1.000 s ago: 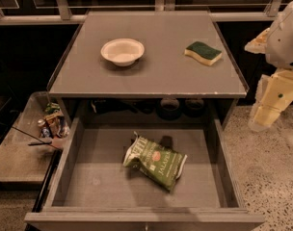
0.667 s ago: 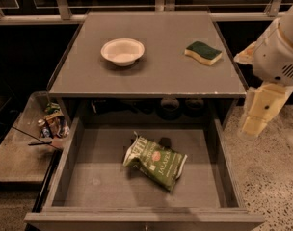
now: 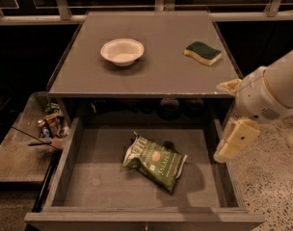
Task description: Pick green jalapeno chip bag from top drawer and place on counter
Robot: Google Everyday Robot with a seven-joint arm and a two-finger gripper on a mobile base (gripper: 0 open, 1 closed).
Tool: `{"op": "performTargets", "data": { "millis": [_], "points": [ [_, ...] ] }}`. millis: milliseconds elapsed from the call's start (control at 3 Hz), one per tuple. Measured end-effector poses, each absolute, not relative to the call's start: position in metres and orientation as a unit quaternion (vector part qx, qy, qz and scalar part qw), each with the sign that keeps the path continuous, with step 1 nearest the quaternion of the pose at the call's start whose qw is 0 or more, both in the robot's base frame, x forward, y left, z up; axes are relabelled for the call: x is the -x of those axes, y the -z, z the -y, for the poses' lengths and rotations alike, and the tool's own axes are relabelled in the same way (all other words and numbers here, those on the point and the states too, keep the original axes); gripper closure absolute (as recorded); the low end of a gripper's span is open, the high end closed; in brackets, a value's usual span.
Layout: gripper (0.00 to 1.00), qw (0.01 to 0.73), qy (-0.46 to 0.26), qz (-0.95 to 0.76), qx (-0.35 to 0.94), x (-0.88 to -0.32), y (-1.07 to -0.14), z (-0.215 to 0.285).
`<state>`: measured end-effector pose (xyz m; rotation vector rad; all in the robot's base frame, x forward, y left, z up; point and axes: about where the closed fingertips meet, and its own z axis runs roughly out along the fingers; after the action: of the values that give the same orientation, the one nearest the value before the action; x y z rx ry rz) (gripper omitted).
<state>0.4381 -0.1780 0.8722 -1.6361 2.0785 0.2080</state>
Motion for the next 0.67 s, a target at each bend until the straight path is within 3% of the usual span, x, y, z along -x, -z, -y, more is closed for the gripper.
{"op": "performTargets", "data": {
  "millis": [667],
  "points": [
    [0.00,0.308,-0.090,-0.766,0.557,-0.4627,-0.8472,0.1750]
  ]
}}
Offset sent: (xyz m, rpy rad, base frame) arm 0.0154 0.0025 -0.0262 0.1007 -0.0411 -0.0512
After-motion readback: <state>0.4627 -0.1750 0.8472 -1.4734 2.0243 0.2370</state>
